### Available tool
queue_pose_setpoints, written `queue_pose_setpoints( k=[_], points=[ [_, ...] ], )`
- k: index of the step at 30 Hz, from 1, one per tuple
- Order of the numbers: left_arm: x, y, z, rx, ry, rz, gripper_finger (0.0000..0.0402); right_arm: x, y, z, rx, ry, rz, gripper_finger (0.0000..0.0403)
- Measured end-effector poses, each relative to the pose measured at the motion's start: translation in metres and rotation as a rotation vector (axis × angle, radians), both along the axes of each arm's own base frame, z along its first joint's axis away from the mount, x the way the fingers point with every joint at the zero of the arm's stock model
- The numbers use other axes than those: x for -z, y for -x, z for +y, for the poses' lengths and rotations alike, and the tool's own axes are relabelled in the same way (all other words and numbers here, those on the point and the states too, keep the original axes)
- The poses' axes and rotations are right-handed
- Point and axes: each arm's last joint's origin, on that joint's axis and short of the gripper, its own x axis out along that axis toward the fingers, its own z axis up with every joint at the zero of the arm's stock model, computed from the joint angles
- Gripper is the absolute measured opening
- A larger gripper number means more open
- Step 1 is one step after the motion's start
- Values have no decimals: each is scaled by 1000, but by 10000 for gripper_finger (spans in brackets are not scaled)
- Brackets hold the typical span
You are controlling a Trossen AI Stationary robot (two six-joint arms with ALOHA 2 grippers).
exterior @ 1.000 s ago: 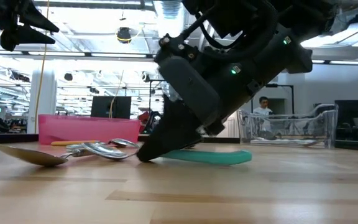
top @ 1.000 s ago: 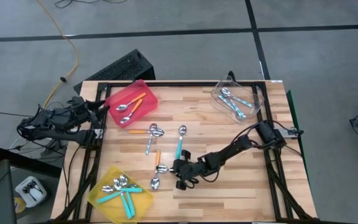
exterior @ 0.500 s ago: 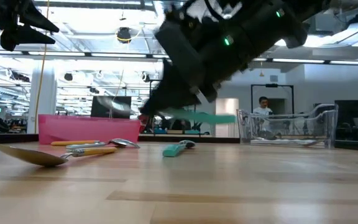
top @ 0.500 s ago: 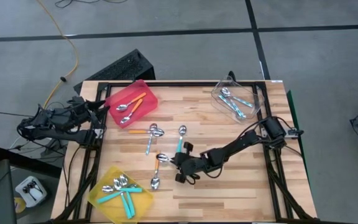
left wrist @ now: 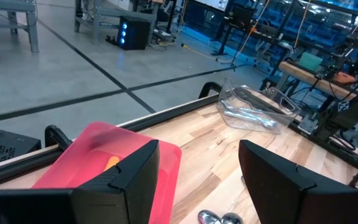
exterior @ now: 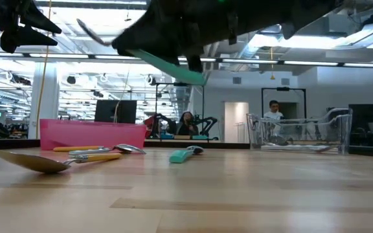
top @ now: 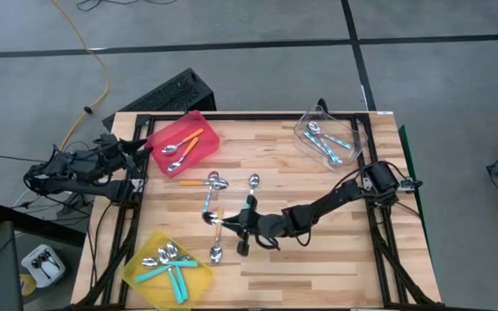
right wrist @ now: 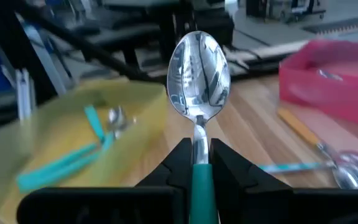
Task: Sort silverware by color (type)
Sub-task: Put the light blue spoon into the yellow bin
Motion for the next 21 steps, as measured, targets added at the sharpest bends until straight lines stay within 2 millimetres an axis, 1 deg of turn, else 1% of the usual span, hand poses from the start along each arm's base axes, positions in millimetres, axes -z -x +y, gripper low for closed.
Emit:
queue_pose_setpoints(
  k=[3,10,16,21],
  points=[
    [0,0,0,0,0,0,205,-4,-1,1,-27,-18,-40,64],
    [0,0,0,0,0,0,205,-21,-2,4,-99,-37,-202,64],
    [0,0,0,0,0,0,205,-31,-1,8,-120,-60,-291,64],
    [0,0,0,0,0,1,205,-48,-6,16,-133,-78,-344,64]
  ],
)
